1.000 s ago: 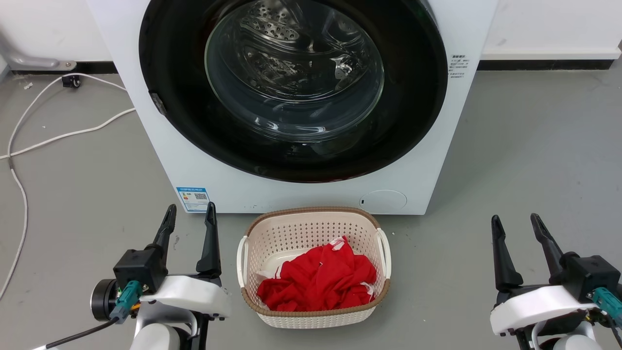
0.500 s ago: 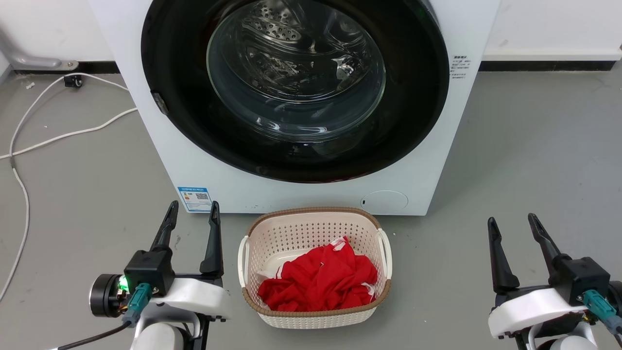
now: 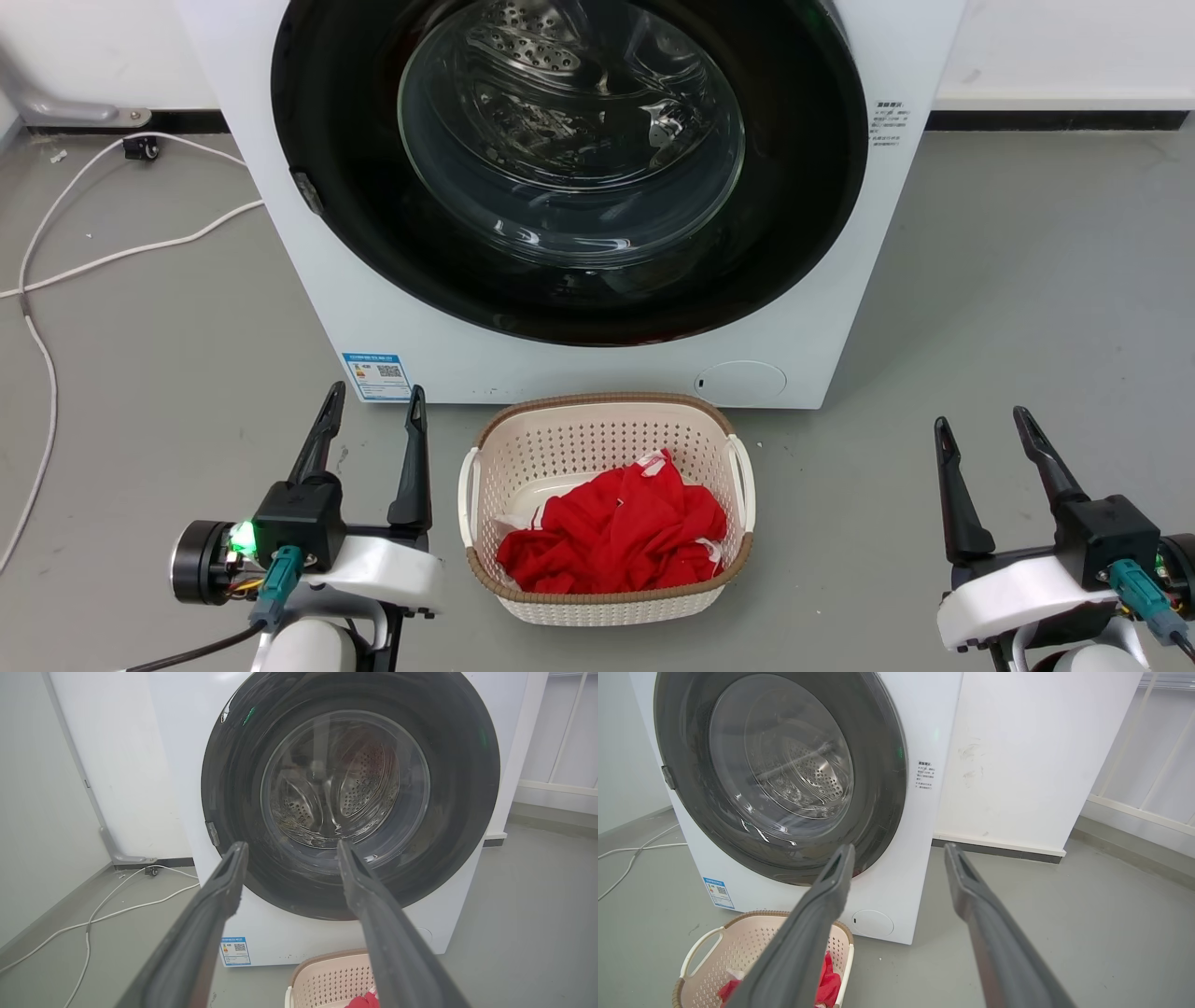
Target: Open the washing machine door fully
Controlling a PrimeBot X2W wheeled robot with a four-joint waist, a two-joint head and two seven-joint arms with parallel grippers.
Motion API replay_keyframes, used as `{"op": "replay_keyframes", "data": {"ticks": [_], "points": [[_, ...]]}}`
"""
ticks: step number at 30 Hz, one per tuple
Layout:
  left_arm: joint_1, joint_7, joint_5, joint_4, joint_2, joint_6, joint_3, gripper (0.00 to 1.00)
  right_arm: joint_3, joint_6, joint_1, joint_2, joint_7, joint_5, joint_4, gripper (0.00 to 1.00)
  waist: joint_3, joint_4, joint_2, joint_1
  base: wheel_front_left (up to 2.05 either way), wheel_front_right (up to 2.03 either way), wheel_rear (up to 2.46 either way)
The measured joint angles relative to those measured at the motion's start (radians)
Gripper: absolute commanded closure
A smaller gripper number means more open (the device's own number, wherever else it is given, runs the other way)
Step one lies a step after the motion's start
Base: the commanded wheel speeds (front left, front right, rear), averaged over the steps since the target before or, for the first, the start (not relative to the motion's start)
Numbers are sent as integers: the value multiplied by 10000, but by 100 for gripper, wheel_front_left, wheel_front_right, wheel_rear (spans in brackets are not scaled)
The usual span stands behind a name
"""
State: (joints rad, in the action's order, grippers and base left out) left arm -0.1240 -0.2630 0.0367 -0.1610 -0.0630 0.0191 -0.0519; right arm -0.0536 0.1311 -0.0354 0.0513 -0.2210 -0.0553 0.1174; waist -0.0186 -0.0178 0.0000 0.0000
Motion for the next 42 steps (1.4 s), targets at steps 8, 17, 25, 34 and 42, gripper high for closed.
{"op": "replay_keyframes", "data": {"ticks": [8, 17, 25, 34, 42], "points": [[-26, 0, 0, 12, 15, 38, 56, 0, -8, 0, 0, 0, 0, 31, 13, 0, -43, 11, 0, 0, 0, 0, 0], [-33, 0, 0, 13, 31, 56, 96, 0, -46, 0, -5, 0, 4, 267, 123, 100, -76, 16, 0, 0, 0, 0, 0], [-34, 0, 0, 25, 50, 69, 125, 0, -130, 0, -24, 0, -127, 1549, 332, 100, -79, 23, 0, 0, 0, 0, 0], [-34, 0, 13, 17, 67, 73, 138, 0, 59, -2, -449, -2, -267, 9214, 907, 100, -56, 44, 0, 1, 0, 0, 0], [-35, 0, 36, -4, 82, 71, 176, 0, -203, -4, -1127, -10, 48, 16623, 382, 100, -85, 111, 0, 1, 0, 0, 0]]}}
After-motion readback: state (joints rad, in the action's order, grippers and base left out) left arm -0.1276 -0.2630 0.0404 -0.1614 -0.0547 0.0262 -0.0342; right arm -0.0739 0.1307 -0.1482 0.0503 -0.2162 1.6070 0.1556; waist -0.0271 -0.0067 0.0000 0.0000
